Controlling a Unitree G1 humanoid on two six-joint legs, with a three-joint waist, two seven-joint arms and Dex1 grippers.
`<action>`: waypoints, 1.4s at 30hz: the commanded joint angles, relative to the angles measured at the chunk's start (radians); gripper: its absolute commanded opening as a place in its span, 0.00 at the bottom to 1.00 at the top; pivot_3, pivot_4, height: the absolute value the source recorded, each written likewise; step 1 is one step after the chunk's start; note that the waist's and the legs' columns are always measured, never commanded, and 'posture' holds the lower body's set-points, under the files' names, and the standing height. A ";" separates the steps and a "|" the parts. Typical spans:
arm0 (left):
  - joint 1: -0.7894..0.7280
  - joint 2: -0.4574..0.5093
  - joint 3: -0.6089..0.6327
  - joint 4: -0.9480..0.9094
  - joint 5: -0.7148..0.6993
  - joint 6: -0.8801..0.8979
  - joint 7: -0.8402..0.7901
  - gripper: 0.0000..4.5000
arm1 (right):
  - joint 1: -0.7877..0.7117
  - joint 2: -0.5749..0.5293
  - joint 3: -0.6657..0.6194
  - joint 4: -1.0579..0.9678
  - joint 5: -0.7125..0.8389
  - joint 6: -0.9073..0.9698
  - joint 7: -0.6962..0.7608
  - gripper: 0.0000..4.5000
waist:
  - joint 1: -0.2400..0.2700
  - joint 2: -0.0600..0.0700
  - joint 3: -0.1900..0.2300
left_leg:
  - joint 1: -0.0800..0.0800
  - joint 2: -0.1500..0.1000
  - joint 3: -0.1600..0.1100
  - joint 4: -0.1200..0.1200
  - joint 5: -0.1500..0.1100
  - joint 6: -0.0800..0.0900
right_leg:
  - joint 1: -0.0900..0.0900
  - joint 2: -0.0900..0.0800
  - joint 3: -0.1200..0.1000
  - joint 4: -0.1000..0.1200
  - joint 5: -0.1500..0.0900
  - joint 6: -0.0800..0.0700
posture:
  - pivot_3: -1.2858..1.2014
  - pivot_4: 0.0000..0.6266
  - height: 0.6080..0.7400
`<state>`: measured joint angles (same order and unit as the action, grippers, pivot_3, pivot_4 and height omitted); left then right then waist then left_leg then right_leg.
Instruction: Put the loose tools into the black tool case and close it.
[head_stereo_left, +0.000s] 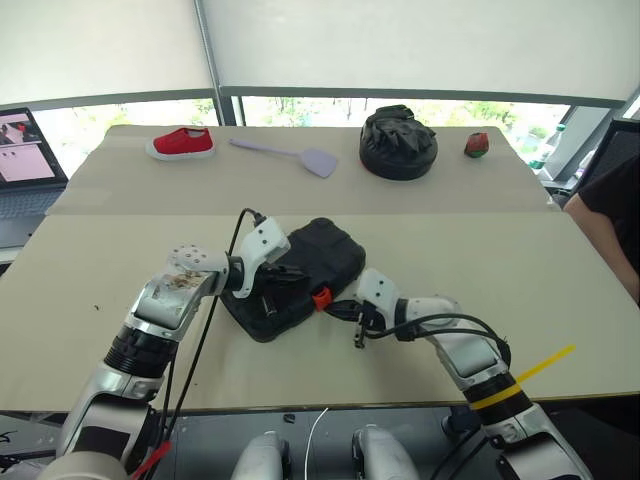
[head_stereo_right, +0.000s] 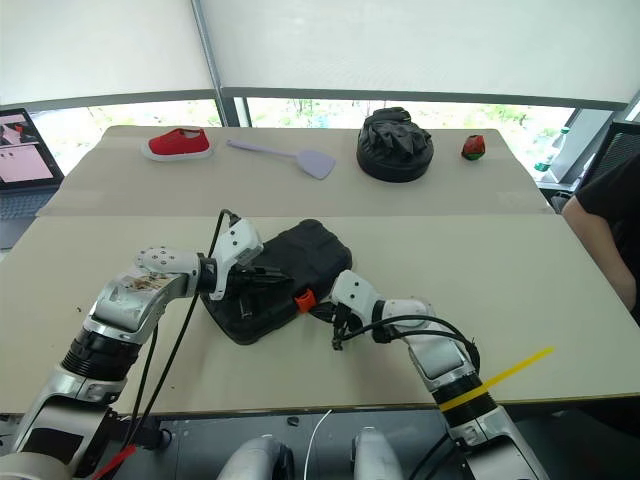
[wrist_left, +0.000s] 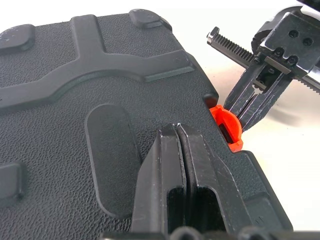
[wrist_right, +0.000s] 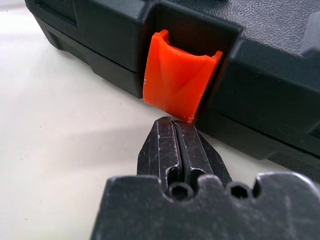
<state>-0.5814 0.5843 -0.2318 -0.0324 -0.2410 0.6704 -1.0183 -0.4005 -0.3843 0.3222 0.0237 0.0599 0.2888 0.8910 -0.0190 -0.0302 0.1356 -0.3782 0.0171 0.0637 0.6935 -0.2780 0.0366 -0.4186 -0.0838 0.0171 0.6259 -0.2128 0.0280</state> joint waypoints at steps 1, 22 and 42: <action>0.064 0.020 -0.076 0.053 0.034 0.078 0.002 0.02 | -0.041 -0.007 -0.028 -0.124 0.039 0.051 0.007 0.00 | 0.000 0.000 0.000 | 0.000 0.000 0.000 0.000 0.000 0.000 | 0.000 0.000 0.000 0.000 0.000 0.000 | 0.52 0.24 1.00; 0.130 0.018 0.048 -0.012 -0.049 0.008 -0.009 0.08 | -0.043 -0.007 -0.082 -0.125 0.115 0.068 0.081 0.00 | -0.011 0.000 0.000 | -0.001 0.002 -0.001 -0.001 0.000 0.000 | -0.002 0.003 0.001 0.001 0.000 -0.001 | 0.52 0.24 1.00; 0.792 0.148 0.631 -0.020 0.003 -0.669 0.116 1.00 | 0.060 -0.272 -0.338 0.374 0.122 -0.716 0.273 0.98 | 0.008 0.002 0.006 | -0.003 0.013 0.007 -0.008 -0.002 -0.002 | -0.005 0.004 -0.001 -0.013 0.000 -0.004 | 0.52 0.24 1.00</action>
<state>0.2144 0.7408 0.3739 -0.0228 -0.2619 0.0726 -0.9504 -0.3172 -0.6548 -0.0163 0.3663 0.2071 -0.3060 1.1554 -0.0109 -0.0287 0.1420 -0.3821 0.0296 0.0705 0.6855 -0.2797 0.0344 -0.4233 -0.0801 0.0161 0.6125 -0.2123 0.0242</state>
